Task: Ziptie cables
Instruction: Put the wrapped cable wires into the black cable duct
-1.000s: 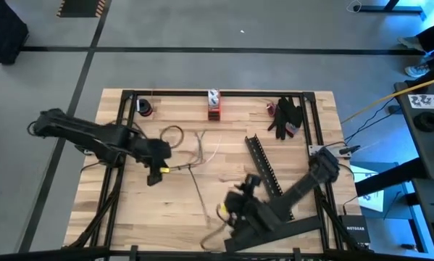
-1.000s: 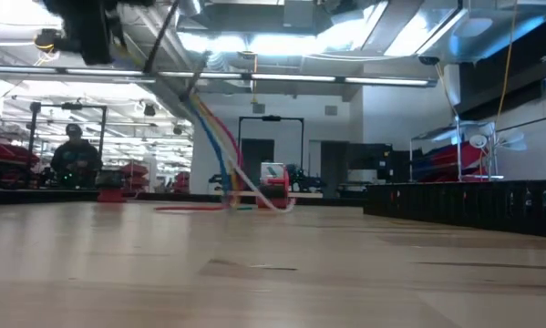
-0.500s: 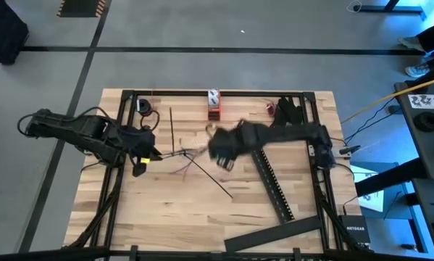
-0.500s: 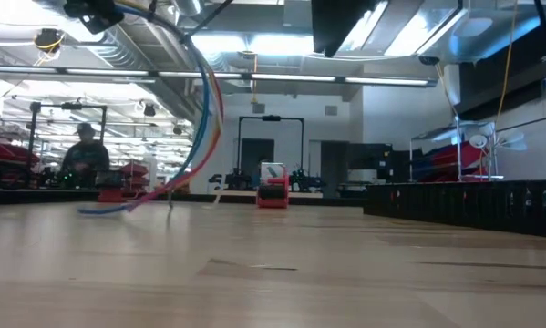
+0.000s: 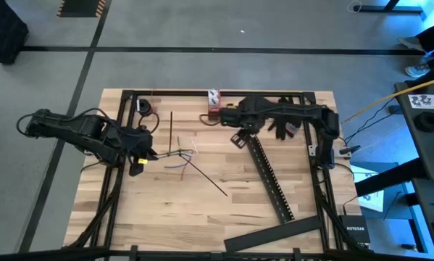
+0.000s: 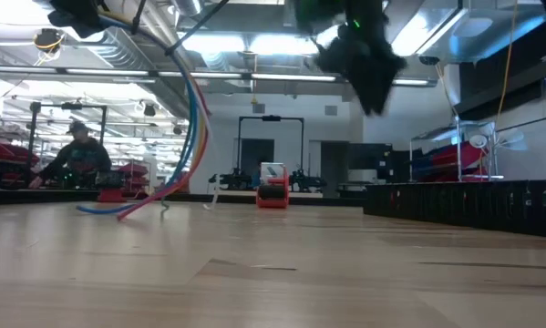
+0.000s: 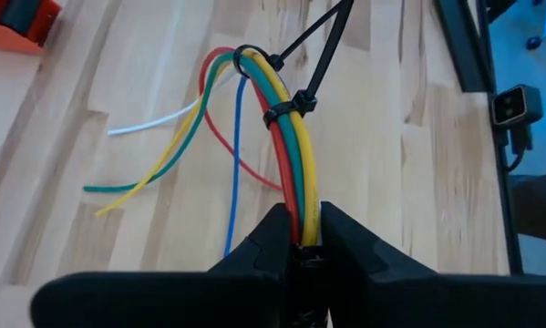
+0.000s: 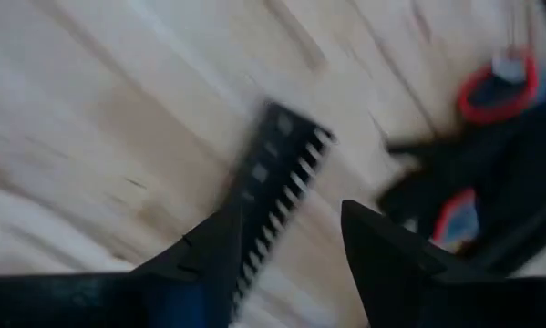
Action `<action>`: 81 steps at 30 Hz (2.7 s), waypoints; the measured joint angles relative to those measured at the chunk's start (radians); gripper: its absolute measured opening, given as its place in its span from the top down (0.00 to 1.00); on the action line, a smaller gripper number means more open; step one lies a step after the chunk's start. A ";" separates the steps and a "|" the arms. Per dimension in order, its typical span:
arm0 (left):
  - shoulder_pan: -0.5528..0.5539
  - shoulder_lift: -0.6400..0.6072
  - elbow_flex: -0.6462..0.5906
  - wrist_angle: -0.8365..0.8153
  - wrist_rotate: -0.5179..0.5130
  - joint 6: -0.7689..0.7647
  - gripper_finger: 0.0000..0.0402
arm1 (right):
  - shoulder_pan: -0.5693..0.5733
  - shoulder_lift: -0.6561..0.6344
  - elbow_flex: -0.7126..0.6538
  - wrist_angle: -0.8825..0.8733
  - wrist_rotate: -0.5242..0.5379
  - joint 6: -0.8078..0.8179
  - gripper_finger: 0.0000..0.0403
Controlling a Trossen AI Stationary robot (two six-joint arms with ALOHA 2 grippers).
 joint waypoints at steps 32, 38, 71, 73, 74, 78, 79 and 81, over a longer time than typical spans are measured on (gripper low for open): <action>0.000 -0.026 0.000 0.000 -0.001 0.036 0.92 | 0.147 -0.149 -0.731 0.995 -0.232 0.103 0.97; 0.000 -0.026 0.000 -0.001 -0.001 0.040 0.92 | 0.186 -0.149 -0.714 1.272 -0.134 -0.099 0.95; 0.000 -0.154 0.000 -0.114 0.192 -0.051 0.92 | 0.253 0.006 -0.369 1.251 -0.083 -0.492 0.43; 0.000 -0.154 0.009 -0.113 0.198 -0.032 0.92 | 0.250 0.004 -0.313 1.241 -0.048 -0.523 0.38; 0.000 -0.153 0.018 -0.110 0.199 -0.026 0.92 | 0.245 0.004 -0.289 1.244 -0.031 -0.541 0.37; 0.000 -0.150 0.068 -0.086 0.198 -0.002 0.92 | 0.245 0.004 -0.238 1.343 -0.004 -0.594 0.33; 0.000 -0.150 0.084 -0.081 0.198 0.004 0.92 | 0.245 0.006 -0.237 1.383 -0.003 -0.597 0.33; 0.000 -0.151 0.107 -0.076 0.198 0.022 0.92 | 0.247 0.011 -0.239 1.445 -0.027 -0.600 0.33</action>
